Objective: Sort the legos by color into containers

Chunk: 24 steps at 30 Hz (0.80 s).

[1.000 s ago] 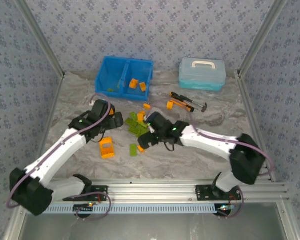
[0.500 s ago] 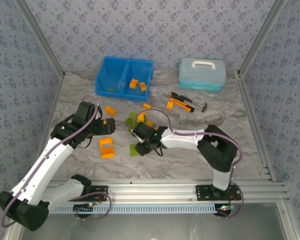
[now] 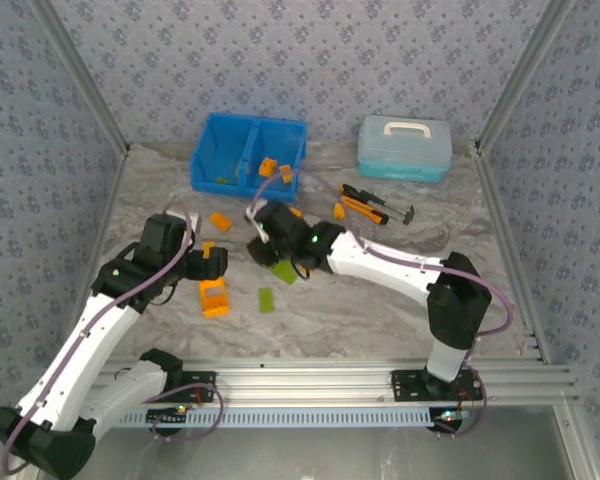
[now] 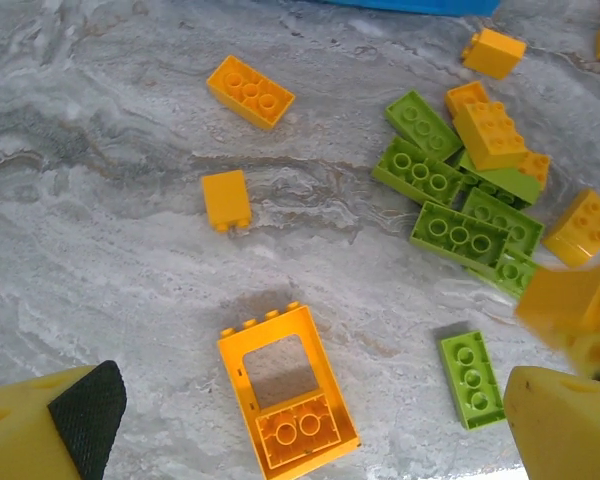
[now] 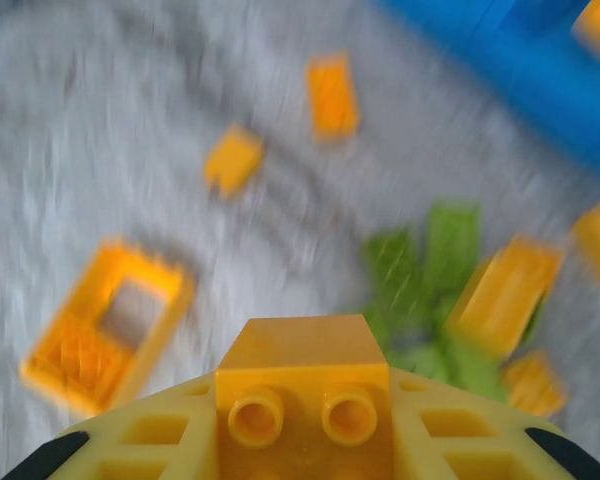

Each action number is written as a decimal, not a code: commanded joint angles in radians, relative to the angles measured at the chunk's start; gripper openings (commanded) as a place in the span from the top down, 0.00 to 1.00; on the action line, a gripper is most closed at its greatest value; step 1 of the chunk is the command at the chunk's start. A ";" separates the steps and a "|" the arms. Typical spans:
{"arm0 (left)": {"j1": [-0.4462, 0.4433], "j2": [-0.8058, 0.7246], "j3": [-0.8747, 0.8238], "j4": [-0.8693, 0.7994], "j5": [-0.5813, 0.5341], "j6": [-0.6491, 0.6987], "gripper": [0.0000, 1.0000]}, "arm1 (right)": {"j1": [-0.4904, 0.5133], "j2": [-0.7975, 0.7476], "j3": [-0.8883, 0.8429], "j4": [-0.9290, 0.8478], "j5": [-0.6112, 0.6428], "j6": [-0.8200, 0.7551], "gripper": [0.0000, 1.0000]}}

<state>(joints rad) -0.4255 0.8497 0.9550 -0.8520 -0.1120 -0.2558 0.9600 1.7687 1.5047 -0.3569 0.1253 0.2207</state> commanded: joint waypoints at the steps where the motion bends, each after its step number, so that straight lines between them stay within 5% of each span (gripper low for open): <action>1: 0.005 -0.052 -0.010 0.028 -0.028 0.047 0.01 | -0.095 0.121 0.150 0.003 0.066 -0.028 0.63; 13: 0.010 -0.148 -0.036 0.035 -0.096 0.048 0.01 | -0.243 0.786 1.071 -0.294 0.102 -0.106 0.62; 24: 0.011 -0.123 -0.041 0.037 -0.070 0.055 0.01 | -0.284 0.902 1.111 -0.210 0.040 -0.099 0.58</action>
<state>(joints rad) -0.4206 0.7223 0.9241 -0.8337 -0.1871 -0.2207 0.6842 2.6583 2.5610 -0.5629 0.1955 0.1371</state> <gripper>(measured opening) 0.993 0.408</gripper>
